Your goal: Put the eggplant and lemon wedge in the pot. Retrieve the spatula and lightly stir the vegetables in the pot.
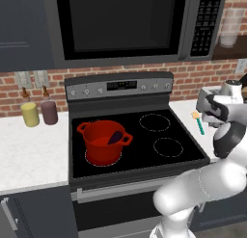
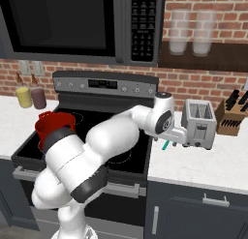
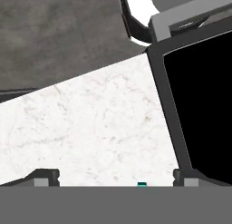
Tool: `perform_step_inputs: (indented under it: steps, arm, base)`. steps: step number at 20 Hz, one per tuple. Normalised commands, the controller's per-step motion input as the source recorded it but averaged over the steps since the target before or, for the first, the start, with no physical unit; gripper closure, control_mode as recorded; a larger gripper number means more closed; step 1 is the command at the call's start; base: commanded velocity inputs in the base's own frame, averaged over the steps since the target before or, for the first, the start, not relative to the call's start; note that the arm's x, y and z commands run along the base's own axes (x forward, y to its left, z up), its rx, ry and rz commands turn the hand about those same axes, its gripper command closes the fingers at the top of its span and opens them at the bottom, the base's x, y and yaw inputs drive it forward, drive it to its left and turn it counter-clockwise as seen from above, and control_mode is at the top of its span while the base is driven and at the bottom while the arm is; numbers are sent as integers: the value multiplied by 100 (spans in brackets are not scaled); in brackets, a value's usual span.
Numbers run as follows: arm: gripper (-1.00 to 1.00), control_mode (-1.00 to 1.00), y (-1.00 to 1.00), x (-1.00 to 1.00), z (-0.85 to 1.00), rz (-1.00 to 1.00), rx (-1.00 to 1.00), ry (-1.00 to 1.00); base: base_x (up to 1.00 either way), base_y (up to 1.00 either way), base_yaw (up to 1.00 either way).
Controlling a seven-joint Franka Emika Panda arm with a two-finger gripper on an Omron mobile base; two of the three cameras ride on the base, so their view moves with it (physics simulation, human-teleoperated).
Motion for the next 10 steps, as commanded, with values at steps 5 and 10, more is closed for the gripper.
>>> perform_step_inputs:
  steps: [5, 10]
  arm:
    - [-100, -100, 0, 23, -43, 0, 0, 0]
    - [-100, -100, 1, 27, -40, 0, 0, 0]
  base:
    - [0, 0, 0]
    - [0, 0, 0]
